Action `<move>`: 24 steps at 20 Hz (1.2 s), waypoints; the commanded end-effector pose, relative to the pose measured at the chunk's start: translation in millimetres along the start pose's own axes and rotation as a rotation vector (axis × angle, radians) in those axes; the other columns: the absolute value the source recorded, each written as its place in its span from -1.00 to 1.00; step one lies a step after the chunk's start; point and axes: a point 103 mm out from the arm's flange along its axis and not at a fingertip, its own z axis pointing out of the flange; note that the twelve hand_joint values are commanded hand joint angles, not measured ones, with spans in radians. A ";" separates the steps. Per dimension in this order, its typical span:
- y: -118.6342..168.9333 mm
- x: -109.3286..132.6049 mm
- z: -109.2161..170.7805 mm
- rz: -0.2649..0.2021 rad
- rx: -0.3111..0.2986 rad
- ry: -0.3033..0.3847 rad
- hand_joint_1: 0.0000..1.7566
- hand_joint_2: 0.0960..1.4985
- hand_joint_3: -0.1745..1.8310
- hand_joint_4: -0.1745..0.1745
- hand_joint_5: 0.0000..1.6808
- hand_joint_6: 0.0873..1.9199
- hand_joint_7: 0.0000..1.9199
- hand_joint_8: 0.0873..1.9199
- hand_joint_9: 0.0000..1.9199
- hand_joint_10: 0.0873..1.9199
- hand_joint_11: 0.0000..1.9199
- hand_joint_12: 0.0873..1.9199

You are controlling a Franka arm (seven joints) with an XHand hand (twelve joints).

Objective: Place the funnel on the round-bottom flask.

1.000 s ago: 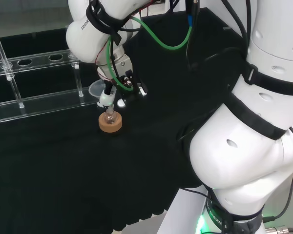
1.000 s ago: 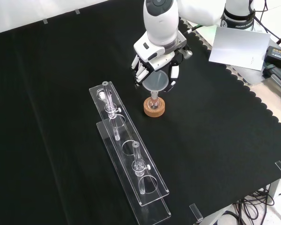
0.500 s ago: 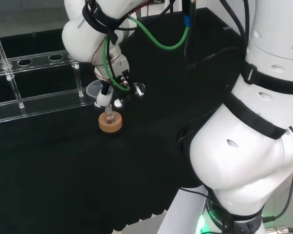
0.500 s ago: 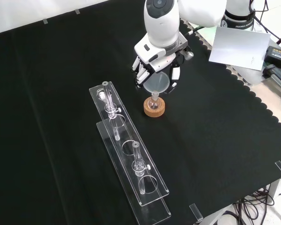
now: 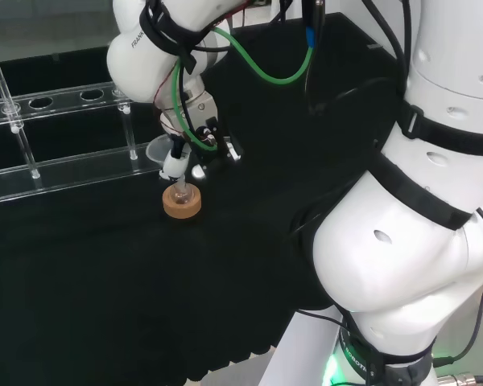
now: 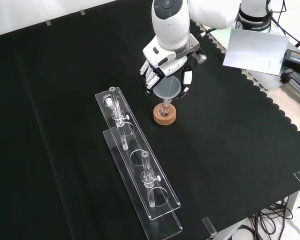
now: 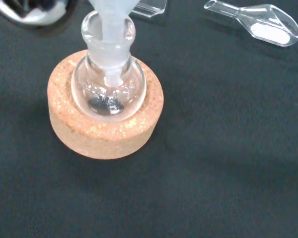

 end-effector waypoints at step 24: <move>-25.2 -10.2 -22.3 -0.176 -0.234 0.089 -0.47 -0.20 -0.60 -0.36 -0.83 -1.00 -1.00 -0.64 -0.81 -0.14 -0.69 0.52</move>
